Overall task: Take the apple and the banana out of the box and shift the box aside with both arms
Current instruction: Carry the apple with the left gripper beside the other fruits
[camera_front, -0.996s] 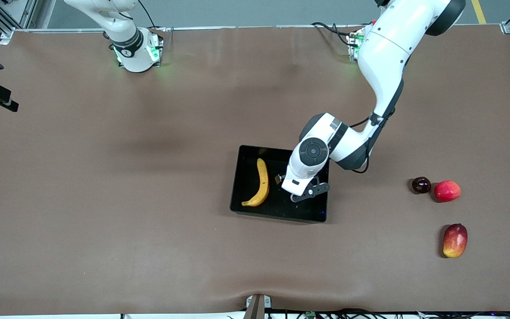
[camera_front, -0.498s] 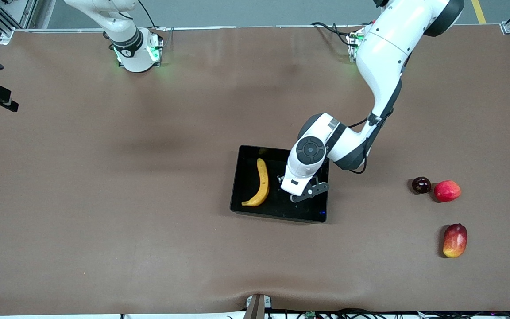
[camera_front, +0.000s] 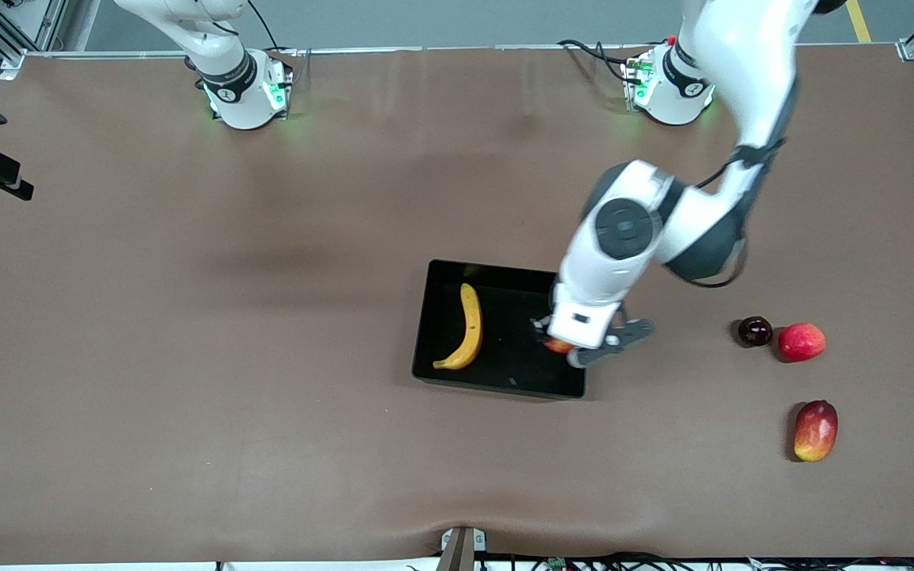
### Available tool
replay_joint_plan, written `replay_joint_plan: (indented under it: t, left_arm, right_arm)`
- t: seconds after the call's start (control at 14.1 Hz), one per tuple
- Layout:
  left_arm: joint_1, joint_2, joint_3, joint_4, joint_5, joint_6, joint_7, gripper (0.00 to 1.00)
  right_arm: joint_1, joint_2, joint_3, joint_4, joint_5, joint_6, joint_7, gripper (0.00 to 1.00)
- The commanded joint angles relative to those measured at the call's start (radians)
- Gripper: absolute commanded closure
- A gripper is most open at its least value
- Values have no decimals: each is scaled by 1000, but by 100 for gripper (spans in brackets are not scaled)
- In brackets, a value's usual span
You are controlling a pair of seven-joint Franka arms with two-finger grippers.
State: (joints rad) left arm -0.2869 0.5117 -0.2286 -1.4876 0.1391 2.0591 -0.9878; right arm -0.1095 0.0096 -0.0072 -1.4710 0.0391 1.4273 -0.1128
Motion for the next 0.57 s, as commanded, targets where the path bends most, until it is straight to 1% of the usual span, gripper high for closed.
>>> replay_joint_plan:
  t: [0.0, 0.28, 0.36, 0.5]
  left_arm:
    - [96, -39, -3, -10, 10, -30, 102, 100]
    - [282, -18, -3, -19, 14, -51, 361, 100]
    - [331, 10, -3, -14, 20, -48, 388, 100]
    - [383, 51, -2, -14, 34, -8, 443, 100]
  right_arm:
    - [1, 7, 7, 18, -5, -11, 5, 0]
    - [1, 7, 7, 18, -5, -11, 5, 0]
    - [1, 7, 7, 18, -5, -11, 5, 0]
    - [1, 7, 7, 18, -5, -11, 5, 0]
